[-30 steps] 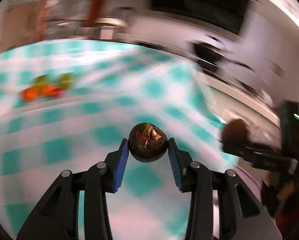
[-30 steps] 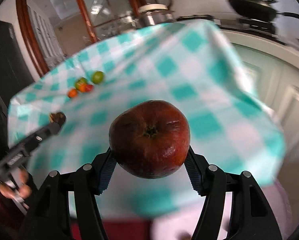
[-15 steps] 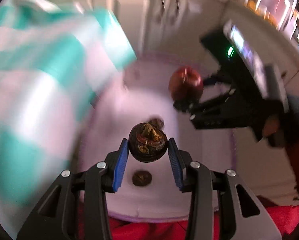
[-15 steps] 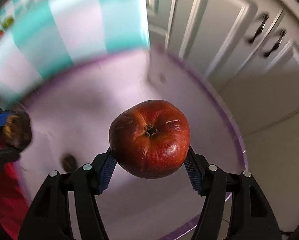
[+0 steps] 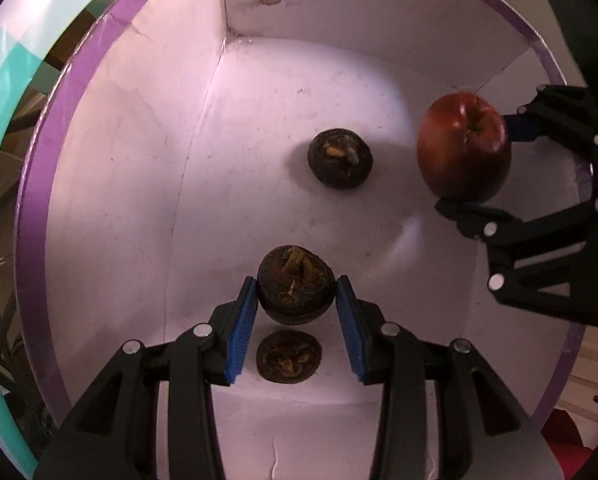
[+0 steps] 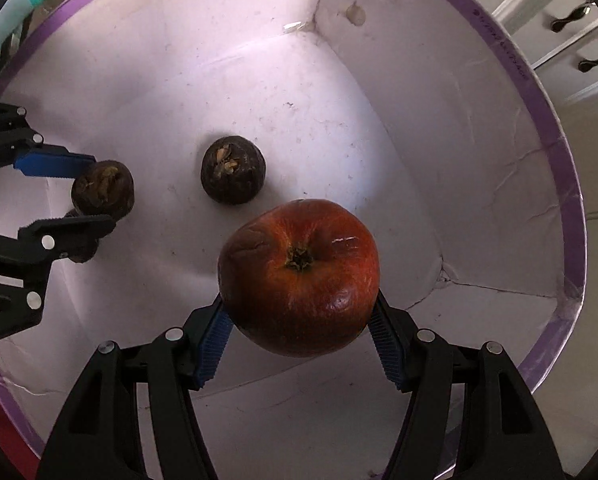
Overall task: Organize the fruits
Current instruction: 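Open both tools to drop the apple and dark fruit into the bin, then move both open tools back to the remaining fruit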
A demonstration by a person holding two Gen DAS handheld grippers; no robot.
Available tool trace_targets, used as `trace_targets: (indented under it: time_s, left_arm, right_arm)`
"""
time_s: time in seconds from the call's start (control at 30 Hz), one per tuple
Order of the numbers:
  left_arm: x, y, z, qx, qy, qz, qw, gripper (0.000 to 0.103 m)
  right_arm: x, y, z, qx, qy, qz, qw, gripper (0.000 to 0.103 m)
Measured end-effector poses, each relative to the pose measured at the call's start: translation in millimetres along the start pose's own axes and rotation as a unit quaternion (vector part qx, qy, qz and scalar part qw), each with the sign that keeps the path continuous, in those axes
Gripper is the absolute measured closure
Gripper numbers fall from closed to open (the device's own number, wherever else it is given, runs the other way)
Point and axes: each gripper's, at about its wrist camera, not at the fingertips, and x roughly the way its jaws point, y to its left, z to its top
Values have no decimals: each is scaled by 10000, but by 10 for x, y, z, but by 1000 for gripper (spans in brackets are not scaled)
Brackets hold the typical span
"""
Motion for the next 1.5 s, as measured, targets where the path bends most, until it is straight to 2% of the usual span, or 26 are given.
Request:
trace_targets:
  time_s: [0.1, 0.17, 0.23, 0.3, 0.37, 0.47, 0.53, 0.57, 0.67, 0.7, 0.73, 0.8, 0.87, 0.93, 0.97, 1.03, 1.07, 1.13, 1.17, 1.27, 1.3, 1.37, 1.5]
  left_arm:
    - [-29, 7, -2, -18, -81, 5, 10000, 59]
    - [-73, 6, -34, -6, -180, -31, 9998, 47]
    - [-129, 58, -12, -16, -377, -126, 9992, 39]
    - [-227, 62, -53, -12, -537, -212, 9983, 36]
    - [-396, 53, -138, 15, -782, -205, 9967, 36]
    - [-865, -32, -339, 293, -1469, -157, 9886, 32]
    - [-1313, -87, -566, 580, -2197, -63, 9738, 24]
    - [-1593, -119, -742, 713, -2707, 62, 9600, 18]
    - [-2087, -125, -1144, 748, -3694, 494, 9249, 5]
    - [-2286, -18, -1297, 612, -4028, 697, 9106, 4]
    - [-2435, 94, -1425, 395, -4251, 850, 9003, 3]
    - [-2655, 424, -1630, -178, -4513, 1055, 8859, 2]
    - [-2827, 801, -1812, -901, -4715, 1169, 8694, 2]
    - [-2964, 1395, -2091, -1946, -4815, 1401, 8430, 2]
    - [-2979, 1560, -2192, -2250, -4815, 1480, 8340, 2]
    - [-3063, 2200, -2458, -3294, -4699, 1782, 7993, 2]
    - [-3041, 2591, -2617, -3949, -4556, 2035, 7714, 2]
    - [-3037, 3076, -2811, -4842, -4287, 2390, 7243, 2]
    - [-3023, 3400, -2967, -5413, -4138, 2487, 6884, 2]
    - [-3057, 3959, -3383, -6332, -4044, 2440, 6132, 2]
    - [-3057, 4098, -3494, -6539, -4046, 2407, 5923, 2]
    - [-3050, 4278, -3627, -6754, -4065, 2439, 5649, 2]
    - [-2944, 4342, -3861, -6995, -4173, 2429, 5268, 2]
  right_arm:
    - [16, -24, 25, 71, 81, 33, 9999, 40]
    - [16, -38, -8, 81, 115, 17, 9999, 40]
    - [-4, -50, -12, 112, 73, 44, 9999, 35]
    - [-16, -52, -11, 112, 60, 88, 9999, 31]
    - [-46, -24, -12, 44, 120, -66, 9999, 31]
    - [-338, 11, 29, 38, -111, -279, 9995, 31]
    - [-715, 43, 64, 84, -535, -481, 9974, 31]
    - [-888, 47, 88, 129, -762, -572, 9954, 30]
    - [-1554, 213, 189, 178, -1726, -658, 9826, 28]
    - [-1787, 327, 225, 164, -2085, -631, 9758, 22]
    - [-2032, 449, 257, 153, -2587, -540, 9643, 17]
    - [-2464, 753, 346, 54, -3554, -104, 9346, 14]
    - [-2674, 1001, 466, -28, -3957, 230, 9181, 14]
    - [-2788, 1349, 698, -143, -4096, 614, 9101, 14]
    - [-2773, 1546, 738, -210, -4081, 773, 9094, 14]
    - [-2668, 1930, 989, -419, -3934, 1021, 9127, 14]
    - [-2659, 2097, 1149, -507, -3884, 1070, 9139, 14]
    - [-2533, 2464, 1508, -659, -3726, 1214, 9176, 14]
    - [-2476, 2656, 1662, -663, -3655, 1296, 9194, 14]
    - [-2354, 3061, 2256, -575, -3480, 1682, 9205, 14]
    - [-2344, 3207, 2397, -544, -3447, 1765, 9204, 14]
    - [-2366, 3465, 2698, -476, -3381, 2091, 9164, 14]
    - [-2378, 3875, 3255, -249, -3194, 2611, 9106, 14]
